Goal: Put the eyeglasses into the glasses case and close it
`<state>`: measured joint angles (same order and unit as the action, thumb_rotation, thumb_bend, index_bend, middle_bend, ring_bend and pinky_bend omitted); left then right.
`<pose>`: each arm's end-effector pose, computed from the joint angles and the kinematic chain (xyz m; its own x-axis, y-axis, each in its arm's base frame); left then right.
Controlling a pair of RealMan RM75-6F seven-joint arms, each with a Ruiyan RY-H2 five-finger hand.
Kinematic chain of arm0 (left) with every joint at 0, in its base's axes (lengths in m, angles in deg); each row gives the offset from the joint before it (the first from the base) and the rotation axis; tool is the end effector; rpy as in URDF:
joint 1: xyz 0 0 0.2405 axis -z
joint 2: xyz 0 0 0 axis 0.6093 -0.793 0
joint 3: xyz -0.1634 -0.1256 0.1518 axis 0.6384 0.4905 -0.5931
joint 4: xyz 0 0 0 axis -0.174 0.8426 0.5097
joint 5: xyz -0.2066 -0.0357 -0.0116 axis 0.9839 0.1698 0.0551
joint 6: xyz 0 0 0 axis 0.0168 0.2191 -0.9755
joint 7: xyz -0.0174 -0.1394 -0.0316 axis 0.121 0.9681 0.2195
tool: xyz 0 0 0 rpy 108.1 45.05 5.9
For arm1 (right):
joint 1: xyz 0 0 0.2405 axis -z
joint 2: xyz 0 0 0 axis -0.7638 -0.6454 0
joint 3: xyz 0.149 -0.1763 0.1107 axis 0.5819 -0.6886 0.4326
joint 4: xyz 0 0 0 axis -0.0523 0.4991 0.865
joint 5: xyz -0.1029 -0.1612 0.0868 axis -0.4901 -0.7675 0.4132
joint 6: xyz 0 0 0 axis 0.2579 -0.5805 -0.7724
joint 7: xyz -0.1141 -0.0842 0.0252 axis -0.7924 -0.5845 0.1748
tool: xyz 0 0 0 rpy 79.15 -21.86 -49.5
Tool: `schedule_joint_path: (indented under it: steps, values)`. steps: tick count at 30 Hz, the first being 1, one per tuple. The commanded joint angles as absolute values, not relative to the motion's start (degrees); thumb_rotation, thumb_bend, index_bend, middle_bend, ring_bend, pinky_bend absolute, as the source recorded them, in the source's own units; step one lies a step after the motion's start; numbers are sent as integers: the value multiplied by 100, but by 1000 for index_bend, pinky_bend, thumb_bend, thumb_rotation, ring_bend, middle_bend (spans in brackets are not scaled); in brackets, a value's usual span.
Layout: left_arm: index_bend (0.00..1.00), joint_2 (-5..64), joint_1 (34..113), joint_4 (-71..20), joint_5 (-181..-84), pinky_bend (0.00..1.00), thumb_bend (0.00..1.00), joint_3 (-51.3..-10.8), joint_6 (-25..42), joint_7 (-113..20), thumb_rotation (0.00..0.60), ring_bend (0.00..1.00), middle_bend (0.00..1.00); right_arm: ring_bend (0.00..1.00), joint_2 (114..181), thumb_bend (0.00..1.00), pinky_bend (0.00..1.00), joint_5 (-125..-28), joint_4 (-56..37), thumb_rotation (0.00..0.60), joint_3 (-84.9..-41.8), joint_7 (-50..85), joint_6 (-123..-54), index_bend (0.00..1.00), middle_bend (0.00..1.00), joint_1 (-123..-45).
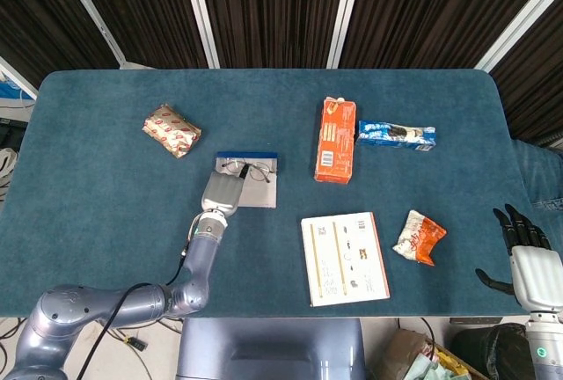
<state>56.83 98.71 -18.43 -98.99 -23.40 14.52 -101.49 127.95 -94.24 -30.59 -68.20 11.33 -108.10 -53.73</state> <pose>-0.0822 0.3838 -0.1045 0.6726 0.2903 0.6807 0.7394 -0.2268 -0.6339 -0.3135 -0.1838 0.1641 0.4153 -0.0027 0.9097 -0.9058 0.0917 0.4138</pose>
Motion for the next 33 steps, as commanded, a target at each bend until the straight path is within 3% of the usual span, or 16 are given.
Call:
schedule_joint_path:
  steps: [1, 16, 27, 33]
  values:
    - [0, 5715, 9884, -1800, -9871, 458, 450, -2315, 1423, -10177, 600, 442, 576, 104, 12793, 236, 161, -9425, -3058, 600, -6819, 1139, -10813, 61, 27, -5372]
    - [4, 5803, 9871, -1634, -9821, 458, 450, -2233, 1422, -10222, 600, 442, 580, 104, 12791, 236, 161, -9423, -3059, 600, -6815, 1145, -10817, 61, 28, -5371]
    - [100, 5834, 9867, -1634, -9843, 458, 450, -2209, 1445, -10238, 600, 444, 584, 104, 12792, 235, 161, -9424, -3060, 600, -6815, 1148, -10819, 61, 27, -5371]
    - [100, 5867, 9864, -1584, -9823, 458, 449, -2192, 1446, -10255, 600, 444, 584, 104, 12788, 235, 161, -9424, -3062, 600, -6814, 1161, -10818, 61, 27, -5370]
